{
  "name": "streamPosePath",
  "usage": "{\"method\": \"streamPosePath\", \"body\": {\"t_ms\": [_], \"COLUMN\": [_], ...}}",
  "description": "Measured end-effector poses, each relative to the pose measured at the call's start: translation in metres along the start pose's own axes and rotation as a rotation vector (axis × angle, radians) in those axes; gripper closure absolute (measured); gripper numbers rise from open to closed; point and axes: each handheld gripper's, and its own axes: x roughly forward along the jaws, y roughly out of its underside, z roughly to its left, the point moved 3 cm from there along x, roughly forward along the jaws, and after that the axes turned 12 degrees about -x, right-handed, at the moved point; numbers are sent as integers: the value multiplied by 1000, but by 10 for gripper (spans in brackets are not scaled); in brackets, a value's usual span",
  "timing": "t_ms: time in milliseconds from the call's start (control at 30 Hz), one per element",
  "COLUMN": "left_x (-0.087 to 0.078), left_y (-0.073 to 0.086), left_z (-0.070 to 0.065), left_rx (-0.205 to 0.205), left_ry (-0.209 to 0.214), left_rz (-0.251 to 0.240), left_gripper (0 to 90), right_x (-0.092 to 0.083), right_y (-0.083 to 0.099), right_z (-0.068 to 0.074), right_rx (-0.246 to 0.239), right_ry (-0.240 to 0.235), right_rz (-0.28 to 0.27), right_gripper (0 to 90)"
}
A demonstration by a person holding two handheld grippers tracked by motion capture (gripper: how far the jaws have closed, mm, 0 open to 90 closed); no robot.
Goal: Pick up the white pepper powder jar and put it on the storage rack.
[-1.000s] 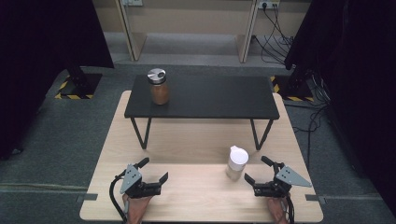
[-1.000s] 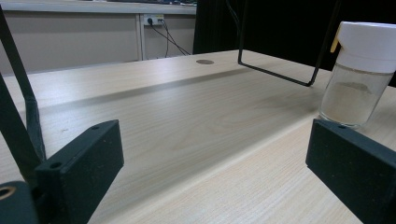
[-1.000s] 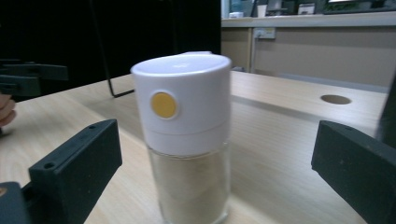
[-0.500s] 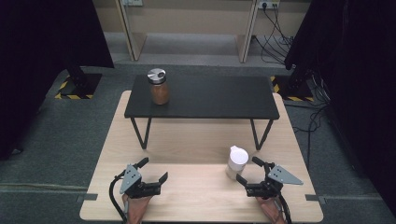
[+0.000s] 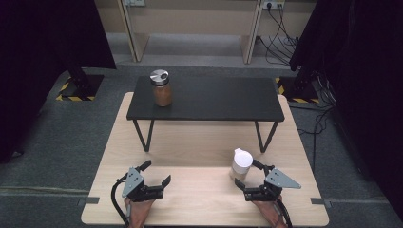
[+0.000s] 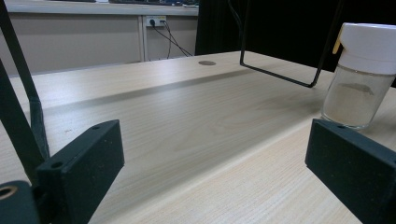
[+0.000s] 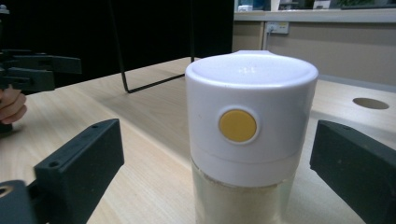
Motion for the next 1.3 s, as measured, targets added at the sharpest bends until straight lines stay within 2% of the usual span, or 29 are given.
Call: {"method": "streamPosePath", "body": {"t_ms": [133,500,600,900,1300], "left_x": [0,0,0,0,0], "left_y": [0,0,0,0,0], "left_z": [0,0,0,1,1], "left_rx": [0,-1,-2,-2,-2], "left_ry": [1,2,2,0,3], "left_rz": [-1,0,-1,-2,-2], "left_gripper": [37,37,37,37,38], "right_x": [3,16,21,31,30], "right_y": [-1,-3,-7,-13,-21], "right_z": [3,8,12,20,23], "right_rx": [7,6,3,-16,-21], "right_ry": [38,77,96,142,153], "right_rz": [9,36,58,92,118], "right_gripper": [67,135,153,284,307]}}
